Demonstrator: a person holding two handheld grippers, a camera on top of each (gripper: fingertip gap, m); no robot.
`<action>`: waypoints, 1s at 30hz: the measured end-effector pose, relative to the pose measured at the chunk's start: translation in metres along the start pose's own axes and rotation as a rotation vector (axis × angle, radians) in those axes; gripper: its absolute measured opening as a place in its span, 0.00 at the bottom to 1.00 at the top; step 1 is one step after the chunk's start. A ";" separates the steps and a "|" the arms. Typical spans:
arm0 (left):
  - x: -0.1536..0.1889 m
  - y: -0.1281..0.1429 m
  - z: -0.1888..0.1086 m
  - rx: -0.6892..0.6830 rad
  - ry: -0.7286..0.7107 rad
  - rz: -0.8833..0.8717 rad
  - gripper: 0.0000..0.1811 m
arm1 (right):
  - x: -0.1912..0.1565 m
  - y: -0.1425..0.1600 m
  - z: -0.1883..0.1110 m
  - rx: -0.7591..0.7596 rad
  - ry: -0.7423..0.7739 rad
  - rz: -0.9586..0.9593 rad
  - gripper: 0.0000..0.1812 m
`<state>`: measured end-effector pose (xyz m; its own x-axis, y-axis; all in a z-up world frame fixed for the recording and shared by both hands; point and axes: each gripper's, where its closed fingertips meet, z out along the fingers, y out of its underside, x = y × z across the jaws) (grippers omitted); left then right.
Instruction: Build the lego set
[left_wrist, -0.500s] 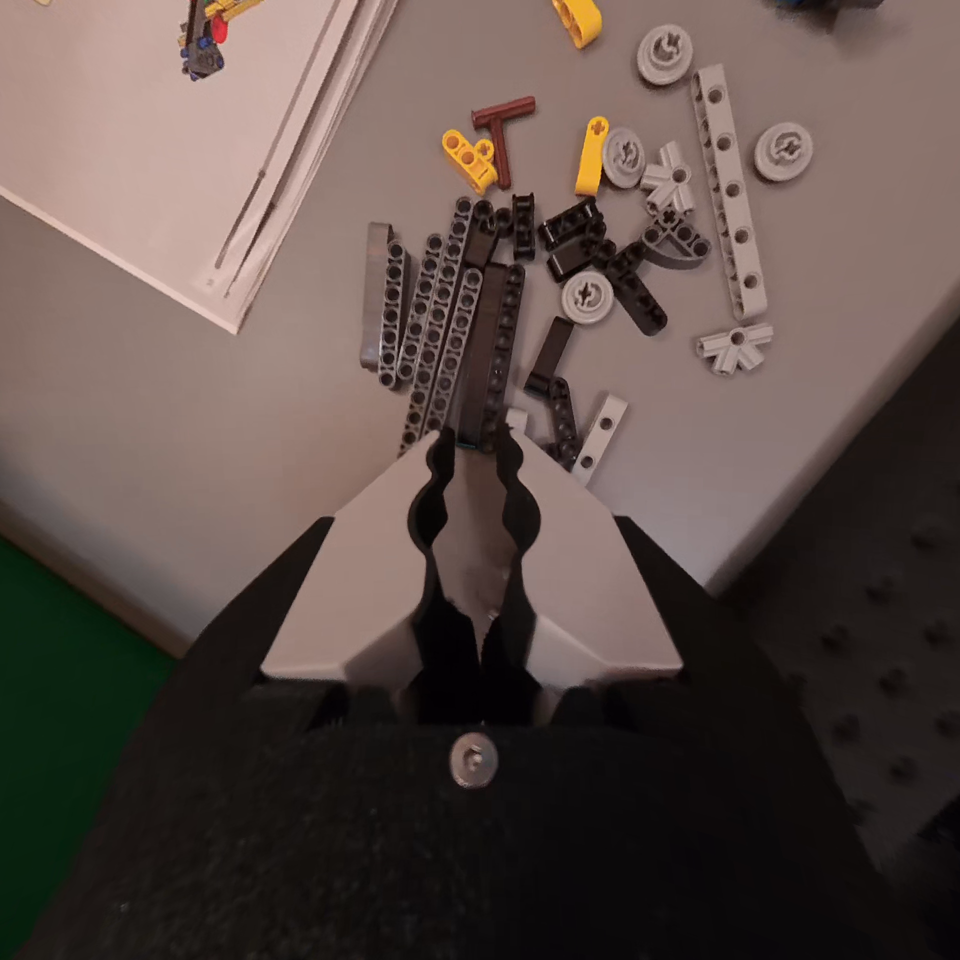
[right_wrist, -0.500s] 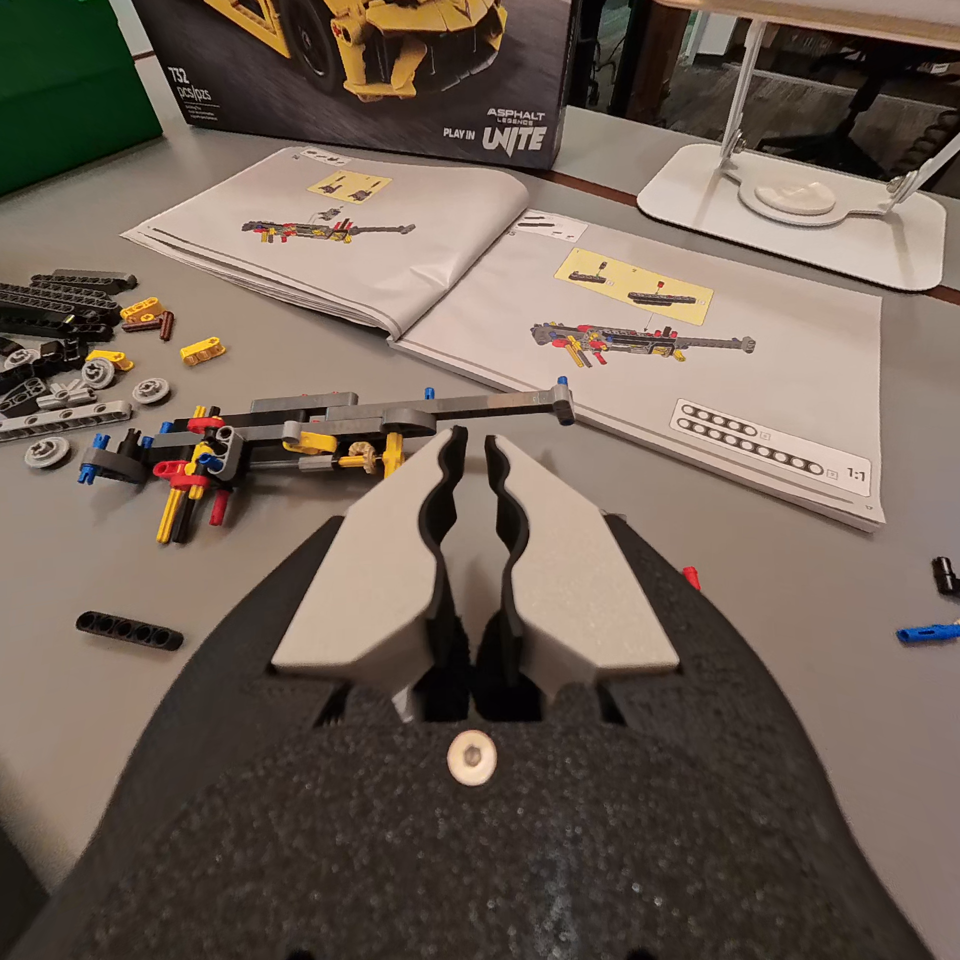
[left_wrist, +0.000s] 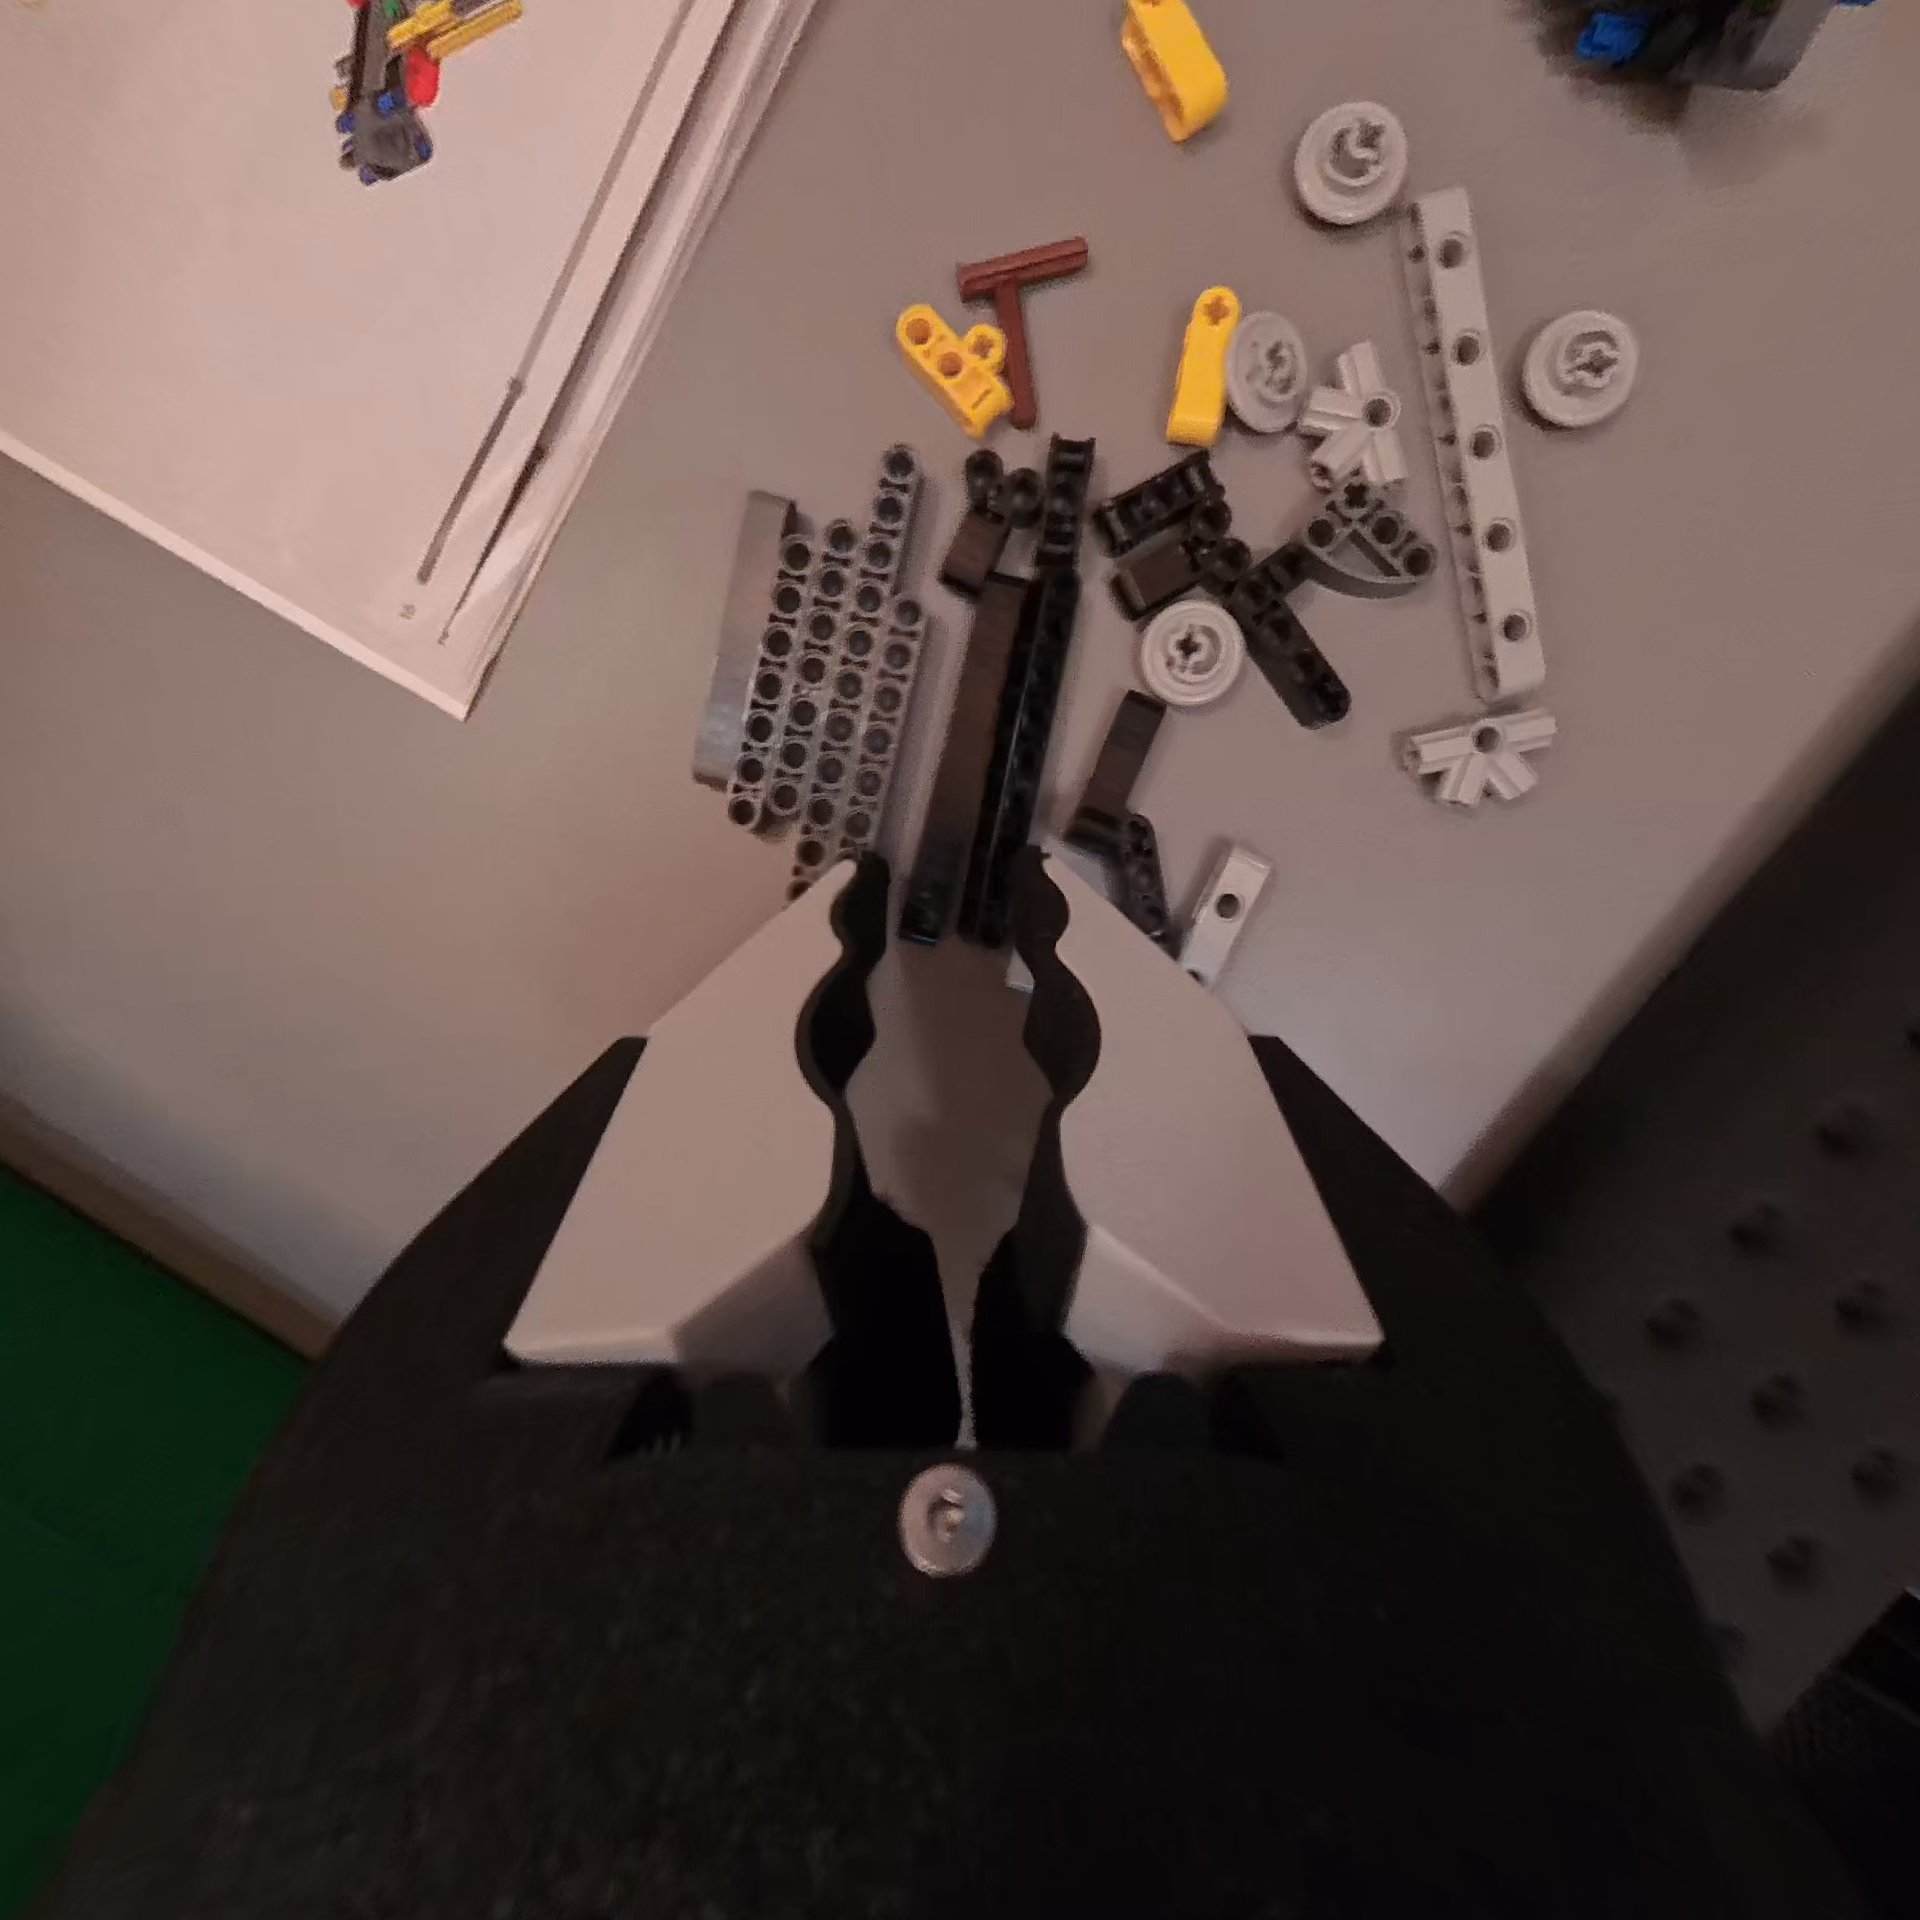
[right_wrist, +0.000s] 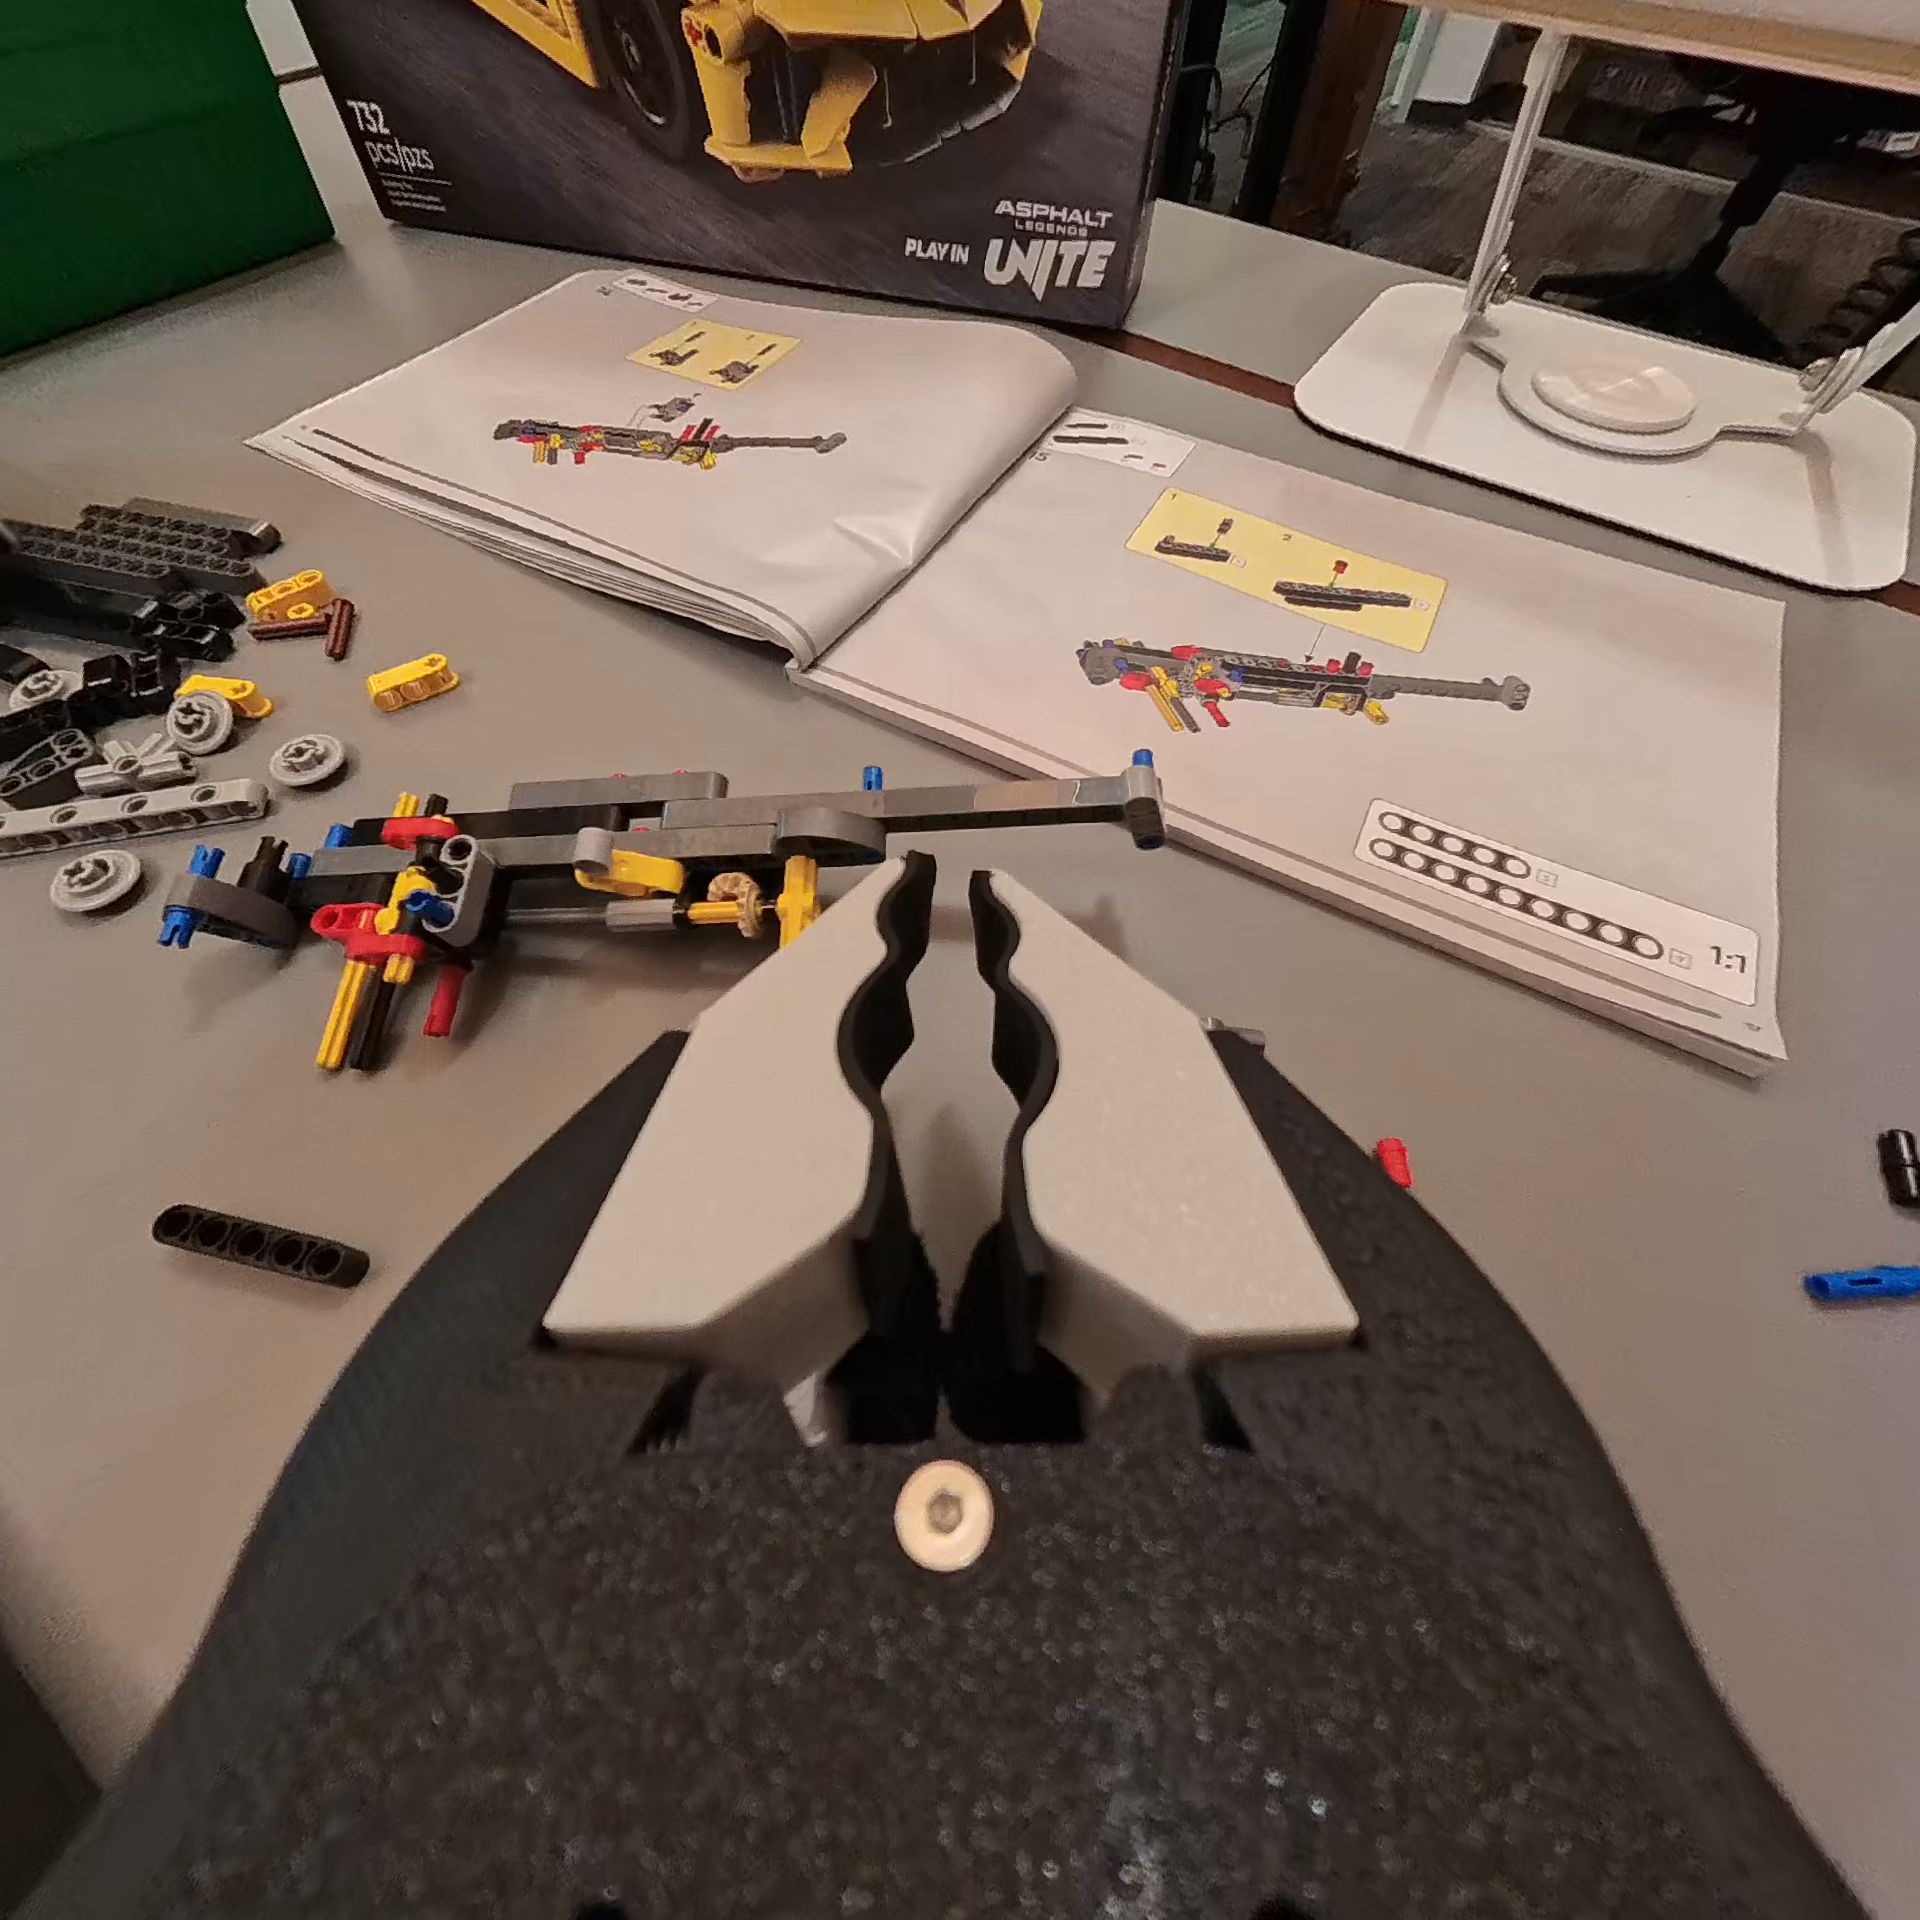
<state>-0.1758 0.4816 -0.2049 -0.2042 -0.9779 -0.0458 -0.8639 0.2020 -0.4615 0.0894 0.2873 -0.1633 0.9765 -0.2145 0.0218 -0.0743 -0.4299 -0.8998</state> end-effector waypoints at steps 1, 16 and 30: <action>0.004 -0.002 -0.002 0.013 0.009 0.016 0.12 | 0.000 0.000 0.000 -0.001 -0.001 0.000 0.04; 0.014 -0.002 0.008 -0.015 0.049 0.074 0.04 | -0.004 0.003 0.002 -0.015 -0.009 -0.019 0.04; 0.036 -0.251 -0.031 0.290 0.144 0.253 0.03 | -0.021 -0.002 0.004 -0.001 -0.051 -0.103 0.04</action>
<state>0.0195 0.3972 -0.0631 -0.4731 -0.8778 -0.0750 -0.6167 0.3908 -0.6834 0.0695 0.2958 -0.1635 0.9879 -0.1244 0.0923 0.0270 -0.4483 -0.8935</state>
